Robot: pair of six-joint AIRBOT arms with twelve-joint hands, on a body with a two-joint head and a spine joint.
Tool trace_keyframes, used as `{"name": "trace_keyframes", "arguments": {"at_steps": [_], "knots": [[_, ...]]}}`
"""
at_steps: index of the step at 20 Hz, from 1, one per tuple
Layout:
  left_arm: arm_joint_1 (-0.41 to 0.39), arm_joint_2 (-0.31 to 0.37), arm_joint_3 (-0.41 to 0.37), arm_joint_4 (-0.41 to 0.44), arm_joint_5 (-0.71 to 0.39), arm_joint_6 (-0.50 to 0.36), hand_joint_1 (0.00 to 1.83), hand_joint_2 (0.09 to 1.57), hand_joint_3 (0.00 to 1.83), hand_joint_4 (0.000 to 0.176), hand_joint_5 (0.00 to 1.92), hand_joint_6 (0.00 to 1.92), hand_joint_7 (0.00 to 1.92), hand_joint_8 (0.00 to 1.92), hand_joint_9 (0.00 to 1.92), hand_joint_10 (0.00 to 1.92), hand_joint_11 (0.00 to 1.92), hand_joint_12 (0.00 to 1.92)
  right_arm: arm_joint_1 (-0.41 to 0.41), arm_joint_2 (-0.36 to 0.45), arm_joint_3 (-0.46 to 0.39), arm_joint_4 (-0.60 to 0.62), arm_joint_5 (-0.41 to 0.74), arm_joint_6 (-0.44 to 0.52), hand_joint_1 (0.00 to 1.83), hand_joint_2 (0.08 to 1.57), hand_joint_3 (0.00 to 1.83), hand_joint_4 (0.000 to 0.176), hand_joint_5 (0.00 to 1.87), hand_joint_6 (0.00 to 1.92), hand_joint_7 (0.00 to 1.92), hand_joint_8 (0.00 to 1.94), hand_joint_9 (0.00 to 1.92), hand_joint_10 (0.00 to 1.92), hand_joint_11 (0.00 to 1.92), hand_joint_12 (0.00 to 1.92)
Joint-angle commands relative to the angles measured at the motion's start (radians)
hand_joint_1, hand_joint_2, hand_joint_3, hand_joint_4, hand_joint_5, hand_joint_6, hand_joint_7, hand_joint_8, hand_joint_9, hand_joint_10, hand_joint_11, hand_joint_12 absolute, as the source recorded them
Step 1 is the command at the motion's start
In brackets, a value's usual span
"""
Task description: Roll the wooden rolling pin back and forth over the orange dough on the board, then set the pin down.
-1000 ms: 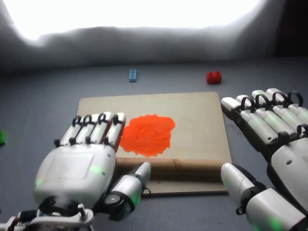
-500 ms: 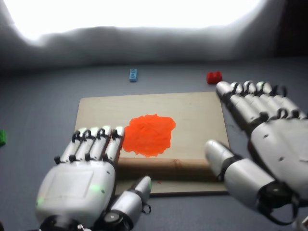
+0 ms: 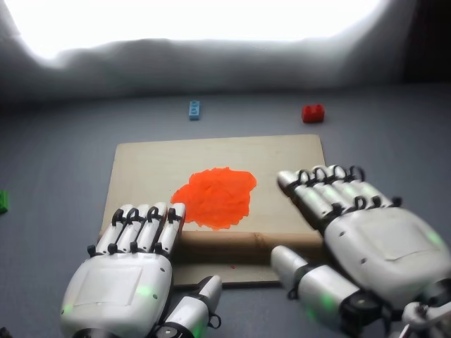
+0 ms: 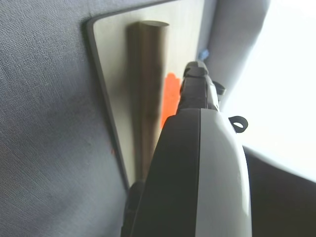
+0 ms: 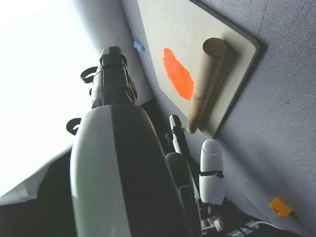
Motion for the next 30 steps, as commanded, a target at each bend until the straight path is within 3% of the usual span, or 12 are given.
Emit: {"name": "trace_keyframes", "arguments": {"at_steps": [1,4,12,24,30], "knots": [[0.0,-0.008,0.012,0.079,-0.089,-0.011,0.0,1.41,0.0,0.0,0.0,0.0,0.0,0.0,0.0,0.0,0.0,0.0,-0.003,-0.007,0.007,-0.091,0.078,-0.01,0.0,1.46,0.1,0.0,0.01,0.02,0.02,0.0,0.0,0.0,0.0,0.0],[0.006,-0.025,0.037,0.091,-0.089,-0.049,0.0,1.42,0.01,0.0,0.0,0.0,0.0,0.0,0.0,0.0,0.0,0.0,-0.036,-0.06,0.053,-0.17,0.127,-0.011,0.0,1.46,0.1,0.0,0.02,0.03,0.05,0.01,0.0,0.0,0.0,0.0],[0.036,-0.03,0.069,0.159,-0.049,-0.165,0.0,1.41,0.0,0.0,0.0,0.0,0.0,0.0,0.0,0.0,0.0,0.0,-0.077,-0.173,0.198,-0.205,0.193,-0.001,0.0,1.45,0.09,0.0,0.04,0.03,0.05,0.01,0.0,0.0,0.0,0.0],[0.034,-0.056,0.097,0.223,-0.008,-0.155,0.0,1.41,0.0,0.0,0.0,0.0,0.0,0.0,0.0,0.0,0.0,0.0,-0.028,-0.321,0.367,-0.197,0.19,-0.008,0.0,1.46,0.08,0.0,0.04,0.03,0.04,0.0,0.0,0.0,0.0,0.0],[0.052,-0.051,0.093,0.226,-0.005,-0.156,0.0,1.41,0.0,0.0,0.0,0.0,0.0,0.0,0.0,0.0,0.0,0.0,-0.019,-0.362,0.41,-0.197,0.176,-0.006,0.0,1.46,0.08,0.0,0.06,0.03,0.05,0.01,0.02,0.01,0.0,0.0]]}}
